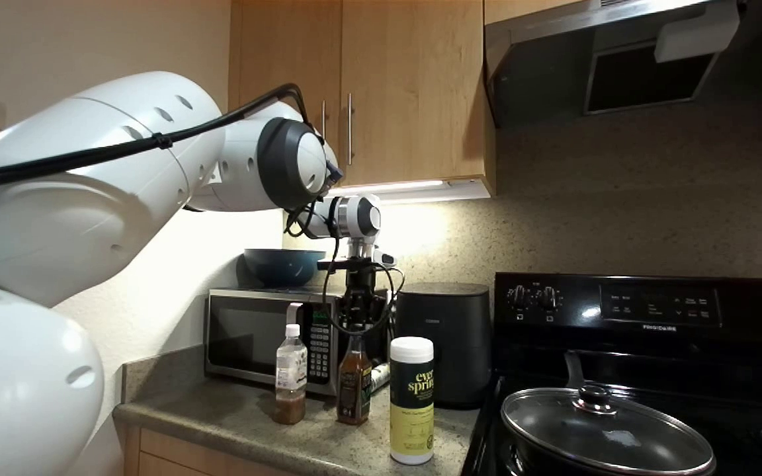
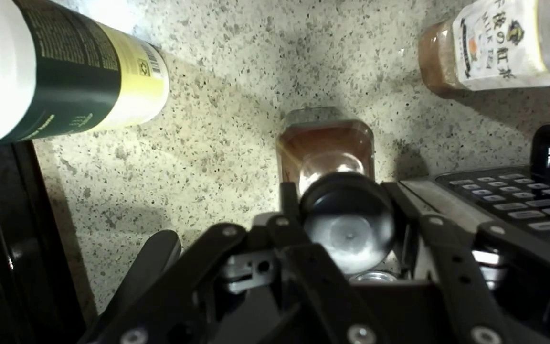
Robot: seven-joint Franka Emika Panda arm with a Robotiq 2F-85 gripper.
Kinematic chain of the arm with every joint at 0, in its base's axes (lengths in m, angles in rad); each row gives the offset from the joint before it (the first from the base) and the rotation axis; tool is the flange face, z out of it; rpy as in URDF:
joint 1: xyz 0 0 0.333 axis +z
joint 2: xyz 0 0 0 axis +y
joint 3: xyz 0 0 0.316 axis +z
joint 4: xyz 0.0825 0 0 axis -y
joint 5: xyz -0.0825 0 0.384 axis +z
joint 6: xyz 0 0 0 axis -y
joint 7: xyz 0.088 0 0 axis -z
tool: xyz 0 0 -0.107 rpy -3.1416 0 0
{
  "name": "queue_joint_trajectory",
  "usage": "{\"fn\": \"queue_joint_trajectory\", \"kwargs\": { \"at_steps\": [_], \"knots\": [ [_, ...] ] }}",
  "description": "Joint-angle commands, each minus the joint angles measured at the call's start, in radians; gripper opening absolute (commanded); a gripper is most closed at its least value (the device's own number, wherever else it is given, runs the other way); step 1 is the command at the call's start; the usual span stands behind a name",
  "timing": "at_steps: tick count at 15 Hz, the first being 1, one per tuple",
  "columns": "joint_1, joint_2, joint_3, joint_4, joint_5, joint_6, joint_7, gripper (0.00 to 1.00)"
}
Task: Move the glass bottle backwards and move the container on the right to the right then move the glass bottle forwards.
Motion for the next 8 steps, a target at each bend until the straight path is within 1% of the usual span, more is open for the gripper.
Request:
{"fn": "queue_joint_trajectory", "kwargs": {
  "at_steps": [1,5,8],
  "knots": [
    [-0.006,-0.061,-0.001,-0.078,0.007,0.041,0.007,0.20],
    [-0.021,-0.143,-0.005,-0.208,0.023,0.142,0.030,0.20],
    [-0.024,-0.214,-0.008,-0.329,0.022,0.208,0.059,0.20]
  ]
}}
